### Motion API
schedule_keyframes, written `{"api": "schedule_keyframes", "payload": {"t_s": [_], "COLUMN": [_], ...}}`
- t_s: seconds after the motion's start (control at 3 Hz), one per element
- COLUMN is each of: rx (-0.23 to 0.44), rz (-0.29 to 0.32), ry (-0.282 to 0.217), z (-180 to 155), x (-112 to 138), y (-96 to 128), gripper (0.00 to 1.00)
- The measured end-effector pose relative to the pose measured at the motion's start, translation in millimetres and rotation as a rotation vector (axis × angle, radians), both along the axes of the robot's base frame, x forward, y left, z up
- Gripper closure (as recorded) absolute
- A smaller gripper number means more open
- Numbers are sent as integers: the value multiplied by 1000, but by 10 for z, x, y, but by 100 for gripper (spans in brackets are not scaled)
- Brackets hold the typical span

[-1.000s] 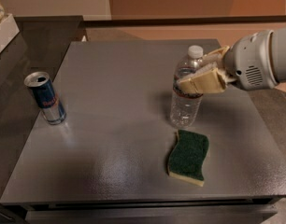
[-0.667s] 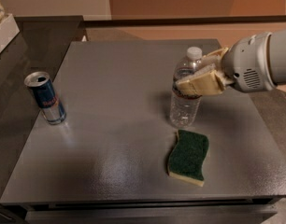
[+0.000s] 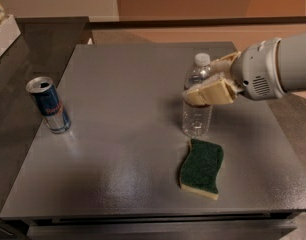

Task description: Move water bottle near sponge

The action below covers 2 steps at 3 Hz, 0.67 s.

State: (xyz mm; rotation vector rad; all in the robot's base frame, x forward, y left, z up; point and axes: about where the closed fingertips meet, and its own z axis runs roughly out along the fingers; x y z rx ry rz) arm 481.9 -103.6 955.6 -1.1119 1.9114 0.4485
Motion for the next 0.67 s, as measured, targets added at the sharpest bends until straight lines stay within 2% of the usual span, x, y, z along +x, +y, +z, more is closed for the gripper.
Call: {"api": "schedule_keyframes", "payload": {"t_s": [0.33,0.67], "rx": [3,3], "rz": [2,2], "ry": [3,3], "z": [-27,-27], "x": [21,21], "y": [8,8], "gripper": [0,0]}}
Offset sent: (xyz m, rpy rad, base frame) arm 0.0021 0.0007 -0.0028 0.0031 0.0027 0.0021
